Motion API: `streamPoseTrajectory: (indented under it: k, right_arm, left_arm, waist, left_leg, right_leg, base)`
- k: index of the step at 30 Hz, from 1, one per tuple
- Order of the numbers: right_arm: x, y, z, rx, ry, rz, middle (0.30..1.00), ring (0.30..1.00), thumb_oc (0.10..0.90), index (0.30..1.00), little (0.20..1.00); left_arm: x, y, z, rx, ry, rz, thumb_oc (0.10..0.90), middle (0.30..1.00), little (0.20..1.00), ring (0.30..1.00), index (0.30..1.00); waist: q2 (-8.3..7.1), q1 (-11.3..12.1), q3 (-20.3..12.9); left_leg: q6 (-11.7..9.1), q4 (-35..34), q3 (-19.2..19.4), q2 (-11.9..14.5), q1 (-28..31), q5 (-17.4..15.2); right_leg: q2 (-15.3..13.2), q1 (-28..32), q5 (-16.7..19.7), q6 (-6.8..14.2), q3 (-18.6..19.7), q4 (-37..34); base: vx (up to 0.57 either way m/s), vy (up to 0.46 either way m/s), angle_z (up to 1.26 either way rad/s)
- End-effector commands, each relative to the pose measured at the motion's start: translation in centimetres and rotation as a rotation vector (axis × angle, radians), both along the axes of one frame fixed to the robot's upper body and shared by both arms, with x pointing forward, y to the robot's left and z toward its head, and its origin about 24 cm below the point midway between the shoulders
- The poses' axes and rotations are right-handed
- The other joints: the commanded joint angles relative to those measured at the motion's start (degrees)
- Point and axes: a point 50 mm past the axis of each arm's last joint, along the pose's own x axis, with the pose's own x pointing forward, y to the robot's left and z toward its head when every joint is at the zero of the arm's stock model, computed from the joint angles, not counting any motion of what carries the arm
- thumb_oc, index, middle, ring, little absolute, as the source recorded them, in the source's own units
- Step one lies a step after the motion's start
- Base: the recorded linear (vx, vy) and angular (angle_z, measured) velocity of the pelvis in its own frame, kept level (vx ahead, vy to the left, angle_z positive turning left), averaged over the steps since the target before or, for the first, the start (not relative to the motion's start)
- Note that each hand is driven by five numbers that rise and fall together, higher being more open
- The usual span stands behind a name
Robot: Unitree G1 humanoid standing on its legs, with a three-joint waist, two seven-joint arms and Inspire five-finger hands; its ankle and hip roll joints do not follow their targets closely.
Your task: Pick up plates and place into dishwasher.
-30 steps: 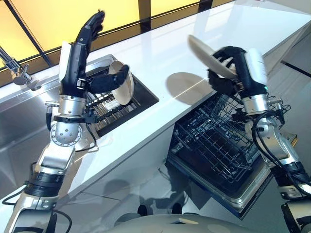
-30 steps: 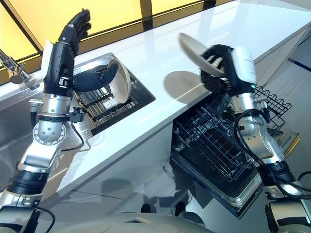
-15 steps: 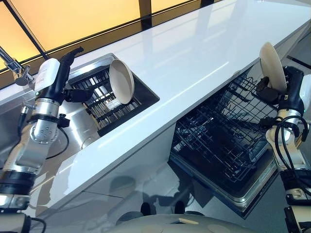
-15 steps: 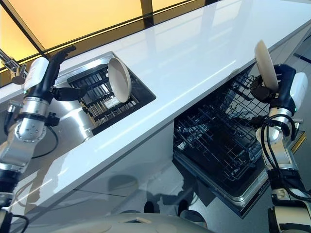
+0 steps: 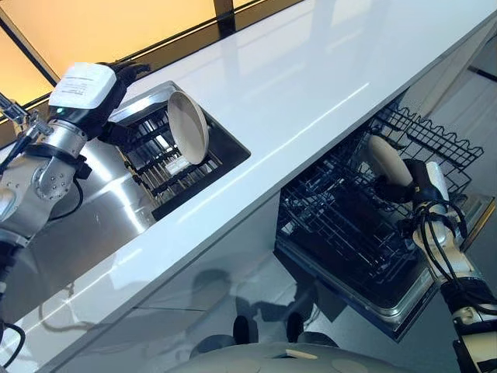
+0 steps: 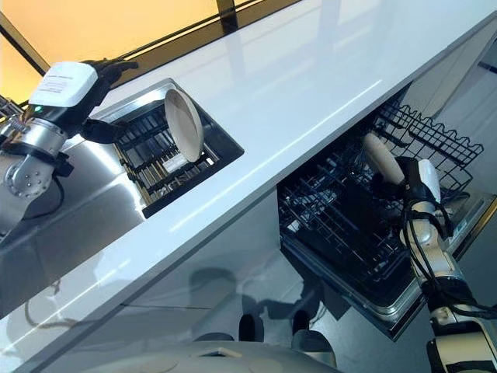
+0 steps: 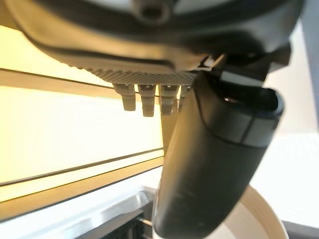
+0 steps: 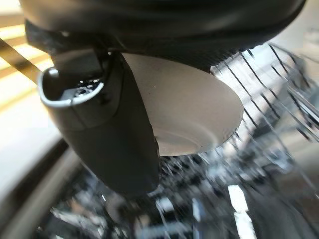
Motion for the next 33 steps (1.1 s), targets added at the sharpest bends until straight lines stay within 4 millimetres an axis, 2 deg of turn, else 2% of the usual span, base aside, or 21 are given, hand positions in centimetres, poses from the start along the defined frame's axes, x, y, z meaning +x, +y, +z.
streamPoseTrajectory:
  k: [1,4,6,11,18,19,20,21,22,23,24,28,33]
  right_arm:
    - [2.8,-1.5,8.2,-0.143,-0.185,0.027,0.300,0.300,0.100,0.300,0.200]
    - [3.2,-1.8,7.9,-0.176,-0.091,0.029,0.300,0.300,0.100,0.300,0.200]
    - [3.4,-1.8,7.2,-0.217,-0.010,0.032,0.300,0.300,0.100,0.300,0.200]
    - [4.1,-2.0,7.1,-0.285,0.118,0.046,0.300,0.300,0.100,0.300,0.200]
    - [5.3,-1.9,7.7,-0.301,0.180,0.051,0.300,0.300,0.100,0.300,0.200]
    - [5.2,-1.9,7.7,-0.301,0.179,0.045,0.571,0.571,0.416,0.571,0.516]
    - [5.3,-1.9,7.6,-0.303,0.175,0.044,0.900,0.900,0.800,0.900,0.900]
    - [5.4,-1.8,7.7,-0.303,0.162,0.043,0.900,0.900,0.800,0.900,0.900]
    - [5.4,-1.6,7.7,-0.293,0.146,0.040,0.900,0.900,0.800,0.900,0.900]
    - [5.6,-1.4,7.8,-0.283,0.131,0.039,0.900,0.900,0.800,0.900,0.900]
    - [5.7,-1.2,8.1,-0.272,0.106,0.038,0.900,0.900,0.800,0.900,0.900]
    - [6.3,-0.1,9.2,-0.183,-0.033,0.044,0.900,0.900,0.800,0.900,0.900]
    - [5.9,1.3,11.6,-0.037,-0.273,0.056,0.900,0.900,0.800,0.900,0.900]
  left_arm:
    - [-0.1,0.6,6.9,0.076,-0.259,0.052,0.800,0.900,0.900,0.900,0.900]
    - [0.1,-0.3,7.6,0.129,-0.258,0.033,0.800,0.900,0.900,0.900,0.900]
    - [0.4,-0.9,7.7,0.171,-0.250,0.015,0.800,0.900,0.900,0.900,0.900]
    - [1.2,-2.6,8.3,0.253,-0.237,-0.018,0.800,0.900,0.900,0.900,0.900]
    - [2.4,-4.1,8.9,0.410,-0.169,-0.014,0.800,0.900,0.900,0.900,0.900]
    - [2.5,-4.3,8.7,0.443,-0.146,-0.011,0.800,0.900,0.900,0.900,0.900]
    - [2.6,-4.4,8.5,0.472,-0.111,-0.002,0.800,0.900,0.900,0.900,0.900]
    - [2.8,-4.5,8.3,0.512,-0.076,0.006,0.718,0.829,0.818,0.829,0.829]
    - [2.9,-4.6,8.1,0.547,-0.054,0.008,0.396,0.554,0.496,0.554,0.554]
    - [3.0,-4.6,8.0,0.566,-0.033,0.013,0.306,0.476,0.406,0.476,0.476]
    - [3.1,-4.7,8.0,0.586,-0.016,0.020,0.100,0.300,0.200,0.300,0.300]
    - [3.4,-5.0,7.9,0.678,0.039,0.032,0.100,0.300,0.200,0.300,0.300]
    - [3.2,-4.1,7.5,0.745,0.071,0.060,0.100,0.300,0.200,0.300,0.300]
  waist:
    - [0.22,-0.47,-2.18]
    - [0.43,-0.36,-1.25]
    - [0.70,-0.31,-1.07]
    - [1.27,-0.42,-0.54]
    - [1.18,-0.36,1.49]
    - [1.15,-0.31,1.65]
    - [1.19,-0.26,1.74]
    - [1.29,-0.32,1.79]
    - [1.31,-0.33,1.85]
    - [1.36,-0.39,1.85]
    - [1.48,-0.47,1.85]
    - [1.44,-0.71,1.48]
    - [1.07,-1.06,0.62]
  left_leg:
    - [0.14,7.17,3.21,-3.54,-2.60,-7.81]
    - [0.38,7.45,3.14,-3.66,-2.80,-7.96]
    - [0.30,5.79,2.86,-3.58,-2.18,-7.19]
    - [-0.42,1.90,2.32,-3.25,-1.51,-4.95]
    - [0.30,5.01,2.98,-3.67,-3.11,-6.41]
    - [0.40,5.19,2.98,-3.72,-3.06,-6.52]
    - [0.43,5.12,2.89,-3.77,-2.91,-6.51]
    - [0.45,4.87,2.85,-3.80,-2.68,-6.42]
    - [0.47,4.56,2.72,-3.86,-2.41,-6.31]
    - [0.50,4.23,2.66,-3.90,-2.26,-6.17]
    - [0.54,3.82,2.58,-3.93,-2.06,-6.07]
    - [0.72,3.80,2.45,-4.12,-1.57,-6.46]
    - [0.61,3.16,2.41,-3.91,-0.85,-6.30]
  right_leg:
    - [2.39,-2.19,-8.95,1.15,-0.89,9.10]
    - [2.38,-2.29,-8.81,1.06,-0.77,9.26]
    - [2.41,-2.13,-8.80,1.26,-0.92,9.31]
    - [2.28,-2.25,-8.64,1.80,-1.74,9.00]
    - [1.70,-3.56,-8.14,1.78,-1.17,9.31]
    - [1.71,-3.45,-8.08,1.78,-1.10,9.26]
    - [1.72,-3.28,-7.94,1.88,-1.10,9.17]
    - [1.79,-3.06,-7.80,1.97,-1.13,9.03]
    - [1.84,-2.91,-7.71,2.05,-1.13,8.97]
    - [1.88,-2.86,-7.60,2.11,-1.08,8.88]
    - [1.95,-2.79,-7.53,2.16,-1.02,8.72]
    - [2.13,-2.45,-7.45,2.25,-0.65,8.34]
    - [2.57,-1.34,-7.63,2.21,-0.49,7.77]
  base:
    - [0.00,0.012,-0.10]
    - [0.00,0.015,-0.06]
    - [0.01,0.010,-0.02]
    - [-0.01,0.012,0.00]
    - [-0.07,0.020,-0.01]
    - [0.00,0.000,0.00]
    - [0.00,0.000,0.00]
    - [0.00,0.000,0.00]
    - [0.00,0.000,0.00]
    - [0.00,0.000,0.00]
    - [0.00,0.000,0.00]
    - [-0.01,0.002,0.00]
    - [0.00,0.000,0.00]
